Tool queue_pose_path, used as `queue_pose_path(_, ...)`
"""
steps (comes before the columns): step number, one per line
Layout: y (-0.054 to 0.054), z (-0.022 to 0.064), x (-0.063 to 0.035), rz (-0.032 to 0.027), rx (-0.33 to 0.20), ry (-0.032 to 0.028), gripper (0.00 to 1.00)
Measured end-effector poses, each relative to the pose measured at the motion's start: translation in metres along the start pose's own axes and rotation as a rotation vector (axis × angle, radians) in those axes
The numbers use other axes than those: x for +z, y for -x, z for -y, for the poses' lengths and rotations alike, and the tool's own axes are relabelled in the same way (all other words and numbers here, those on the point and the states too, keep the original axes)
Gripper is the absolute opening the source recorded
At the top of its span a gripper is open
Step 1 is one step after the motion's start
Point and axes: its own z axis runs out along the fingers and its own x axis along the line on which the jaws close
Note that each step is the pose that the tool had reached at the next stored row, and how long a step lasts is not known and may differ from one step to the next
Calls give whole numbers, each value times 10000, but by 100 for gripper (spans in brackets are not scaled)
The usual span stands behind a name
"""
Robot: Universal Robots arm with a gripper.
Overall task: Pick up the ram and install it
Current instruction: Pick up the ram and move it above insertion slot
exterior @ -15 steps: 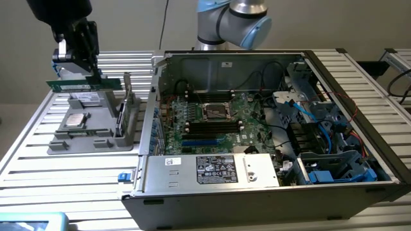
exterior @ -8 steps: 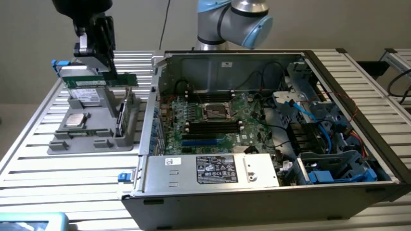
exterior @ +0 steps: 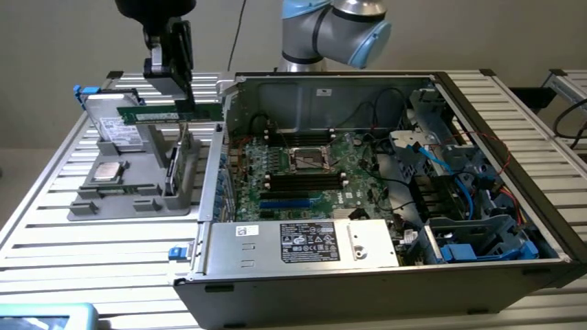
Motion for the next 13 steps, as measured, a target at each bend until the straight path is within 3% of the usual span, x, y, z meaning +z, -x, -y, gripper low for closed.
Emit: queue_pose_path(13,-10,592,0,-1,1,1,12)
